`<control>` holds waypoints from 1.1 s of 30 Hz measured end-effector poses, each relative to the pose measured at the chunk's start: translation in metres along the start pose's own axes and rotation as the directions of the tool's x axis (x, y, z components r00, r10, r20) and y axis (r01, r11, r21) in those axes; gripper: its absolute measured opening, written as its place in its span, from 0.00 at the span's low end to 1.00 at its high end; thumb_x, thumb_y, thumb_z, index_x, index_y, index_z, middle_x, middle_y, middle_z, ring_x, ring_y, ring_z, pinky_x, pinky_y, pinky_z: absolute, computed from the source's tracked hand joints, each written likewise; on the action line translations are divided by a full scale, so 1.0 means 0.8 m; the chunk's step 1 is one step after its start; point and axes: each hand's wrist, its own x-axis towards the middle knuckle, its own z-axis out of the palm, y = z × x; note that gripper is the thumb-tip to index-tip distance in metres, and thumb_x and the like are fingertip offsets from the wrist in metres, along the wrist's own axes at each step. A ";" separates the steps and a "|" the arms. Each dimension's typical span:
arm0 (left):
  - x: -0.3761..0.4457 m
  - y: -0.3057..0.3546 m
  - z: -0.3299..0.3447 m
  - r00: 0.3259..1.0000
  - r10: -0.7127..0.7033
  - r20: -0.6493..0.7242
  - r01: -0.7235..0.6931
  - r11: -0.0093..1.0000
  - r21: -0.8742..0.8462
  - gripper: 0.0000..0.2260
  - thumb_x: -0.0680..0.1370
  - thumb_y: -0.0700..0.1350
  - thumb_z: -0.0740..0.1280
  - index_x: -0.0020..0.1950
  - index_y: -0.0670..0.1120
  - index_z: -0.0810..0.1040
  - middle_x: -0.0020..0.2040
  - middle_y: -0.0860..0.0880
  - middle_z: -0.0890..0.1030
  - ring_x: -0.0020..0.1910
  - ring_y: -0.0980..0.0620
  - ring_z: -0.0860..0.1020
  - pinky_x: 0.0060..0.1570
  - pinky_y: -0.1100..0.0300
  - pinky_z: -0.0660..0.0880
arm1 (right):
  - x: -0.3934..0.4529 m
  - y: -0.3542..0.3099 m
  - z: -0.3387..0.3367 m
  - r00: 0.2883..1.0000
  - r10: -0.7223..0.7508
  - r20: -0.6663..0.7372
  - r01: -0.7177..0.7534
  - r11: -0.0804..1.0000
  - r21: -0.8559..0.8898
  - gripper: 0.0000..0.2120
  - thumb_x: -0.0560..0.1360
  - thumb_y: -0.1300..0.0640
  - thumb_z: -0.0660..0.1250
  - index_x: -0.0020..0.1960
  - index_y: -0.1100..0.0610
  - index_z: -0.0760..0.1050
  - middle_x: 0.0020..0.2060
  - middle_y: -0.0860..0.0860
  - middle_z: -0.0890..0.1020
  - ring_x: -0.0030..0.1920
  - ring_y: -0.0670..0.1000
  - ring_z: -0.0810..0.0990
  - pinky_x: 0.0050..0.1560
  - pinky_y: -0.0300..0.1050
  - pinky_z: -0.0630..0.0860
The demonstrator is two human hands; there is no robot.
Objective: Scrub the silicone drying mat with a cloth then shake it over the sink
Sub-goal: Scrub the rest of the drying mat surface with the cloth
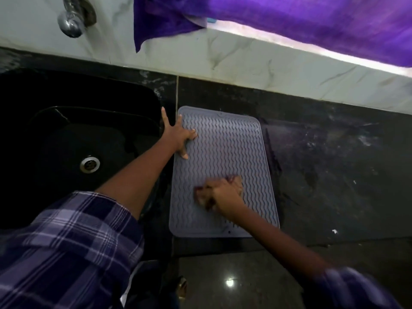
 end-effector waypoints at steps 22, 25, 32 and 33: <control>-0.076 0.078 0.010 0.972 -0.139 0.188 0.191 0.935 -0.297 0.42 0.69 0.63 0.72 0.78 0.55 0.58 0.80 0.49 0.51 0.77 0.37 0.37 0.60 0.22 0.32 | -0.027 0.012 0.001 0.990 0.132 -0.046 -0.133 0.991 -0.024 0.17 0.76 0.62 0.62 0.64 0.57 0.74 0.61 0.56 0.77 0.61 0.56 0.75 0.64 0.48 0.70; -0.085 0.086 0.015 0.978 -0.170 0.123 0.194 0.958 -0.210 0.44 0.68 0.63 0.71 0.79 0.53 0.55 0.80 0.49 0.52 0.78 0.37 0.39 0.63 0.22 0.35 | -0.072 0.002 0.036 0.991 0.072 -0.111 -0.090 0.982 -0.167 0.21 0.78 0.59 0.59 0.71 0.56 0.66 0.65 0.56 0.71 0.64 0.57 0.69 0.65 0.48 0.63; -0.096 0.108 0.013 0.972 -0.225 0.067 0.229 0.972 -0.060 0.42 0.72 0.62 0.69 0.79 0.50 0.52 0.79 0.47 0.54 0.78 0.36 0.40 0.65 0.23 0.39 | -0.090 -0.016 0.015 0.983 -0.167 0.074 0.182 0.910 -0.373 0.15 0.76 0.58 0.62 0.62 0.55 0.75 0.61 0.53 0.77 0.62 0.55 0.73 0.64 0.50 0.65; -0.098 0.112 0.013 0.972 -0.225 0.061 0.228 0.972 -0.049 0.41 0.73 0.61 0.69 0.79 0.51 0.53 0.79 0.48 0.54 0.78 0.36 0.41 0.65 0.22 0.39 | -0.073 -0.032 0.015 0.974 -0.218 0.069 0.227 0.887 -0.402 0.16 0.77 0.58 0.61 0.63 0.54 0.75 0.61 0.53 0.76 0.62 0.55 0.72 0.64 0.50 0.65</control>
